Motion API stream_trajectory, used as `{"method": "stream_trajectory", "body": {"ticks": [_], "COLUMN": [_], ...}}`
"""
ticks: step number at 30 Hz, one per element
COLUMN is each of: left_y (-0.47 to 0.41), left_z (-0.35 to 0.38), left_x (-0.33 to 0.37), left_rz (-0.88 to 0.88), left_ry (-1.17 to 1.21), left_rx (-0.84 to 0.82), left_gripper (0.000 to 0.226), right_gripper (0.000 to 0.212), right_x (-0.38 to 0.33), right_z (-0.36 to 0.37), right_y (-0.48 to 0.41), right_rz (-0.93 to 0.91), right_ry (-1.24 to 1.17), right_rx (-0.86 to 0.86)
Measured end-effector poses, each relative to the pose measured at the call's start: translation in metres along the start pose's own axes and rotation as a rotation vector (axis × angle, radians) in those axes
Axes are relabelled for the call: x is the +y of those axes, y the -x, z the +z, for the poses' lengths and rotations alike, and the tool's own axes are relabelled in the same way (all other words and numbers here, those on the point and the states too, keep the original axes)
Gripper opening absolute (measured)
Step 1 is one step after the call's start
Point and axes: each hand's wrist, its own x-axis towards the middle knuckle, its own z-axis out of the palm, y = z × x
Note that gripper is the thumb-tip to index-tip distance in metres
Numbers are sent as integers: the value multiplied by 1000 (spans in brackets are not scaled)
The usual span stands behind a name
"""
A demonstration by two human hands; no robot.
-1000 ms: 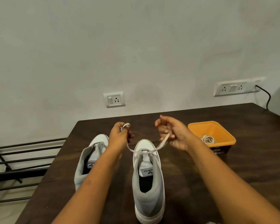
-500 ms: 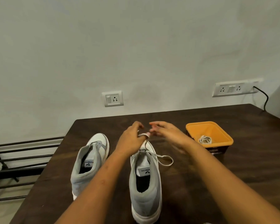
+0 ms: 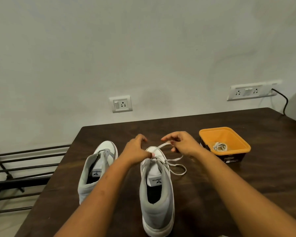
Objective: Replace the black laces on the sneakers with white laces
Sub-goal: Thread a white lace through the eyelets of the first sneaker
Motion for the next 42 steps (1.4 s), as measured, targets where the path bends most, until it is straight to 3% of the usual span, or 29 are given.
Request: {"method": "stream_trajectory", "body": {"ticks": [2, 4, 10, 14, 17, 21, 25, 32, 37, 42], "left_y": [1, 2, -1, 2, 2, 3, 2, 1, 0, 0], "left_z": [12, 25, 18, 13, 14, 15, 17, 18, 18, 17], "left_x": [-7, -10, -17, -25, -26, -27, -27, -27, -27, -29], "left_rz": [-89, -170, -296, -350, -374, -389, -388, -385, -381, -388], "left_ry": [-222, -288, 11, 230, 319, 396, 439, 479, 482, 527], "left_rx": [-66, -106, -124, -118, -120, -126, -131, -145, -164, -180], "left_gripper": [53, 42, 7, 15, 14, 15, 20, 24, 23, 25], "right_gripper": [52, 55, 40, 15, 23, 5, 18, 19, 8, 9], "right_x": [8, 11, 3, -2, 0, 4, -1, 0, 1, -1], "right_z": [-1, 3, 25, 34, 41, 51, 57, 62, 66, 70], "right_y": [-1, 0, -3, -1, -1, -3, -4, -5, -7, -4], "right_rz": [51, 95, 143, 63, -27, -28, 0, 16, 18, -37], "right_ry": [54, 54, -124, 50, 293, 382, 503, 571, 576, 456], "right_rx": [-17, -42, -60, -32, 2, -38, -55, -25, 27, 139]}}
